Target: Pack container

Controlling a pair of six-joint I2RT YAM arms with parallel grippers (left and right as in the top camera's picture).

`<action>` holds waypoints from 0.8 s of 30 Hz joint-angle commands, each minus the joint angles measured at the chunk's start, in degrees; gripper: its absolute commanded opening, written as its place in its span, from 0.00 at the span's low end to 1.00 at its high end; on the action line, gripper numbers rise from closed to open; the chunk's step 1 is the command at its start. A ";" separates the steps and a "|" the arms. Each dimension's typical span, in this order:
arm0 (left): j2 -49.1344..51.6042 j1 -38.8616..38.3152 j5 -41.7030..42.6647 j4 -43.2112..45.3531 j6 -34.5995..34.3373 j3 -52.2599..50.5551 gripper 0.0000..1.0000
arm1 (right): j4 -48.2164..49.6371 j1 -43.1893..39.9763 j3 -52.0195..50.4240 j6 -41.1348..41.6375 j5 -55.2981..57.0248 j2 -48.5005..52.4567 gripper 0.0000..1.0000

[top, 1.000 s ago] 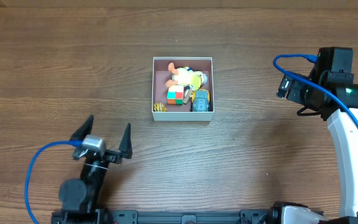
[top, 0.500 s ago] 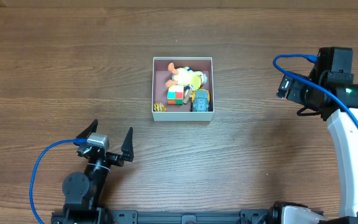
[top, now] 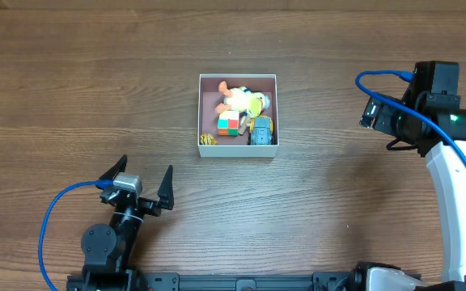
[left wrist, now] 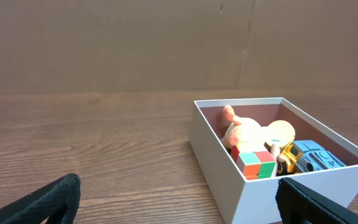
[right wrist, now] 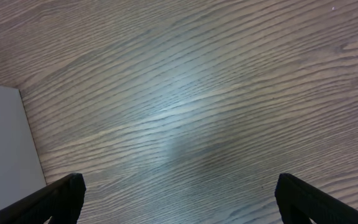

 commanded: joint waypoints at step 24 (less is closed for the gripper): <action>-0.48 0.35 0.22 0.04 0.42 -0.17 1.00 | 13.00 -0.20 -10.12 -0.20 -2.21 -20.44 1.00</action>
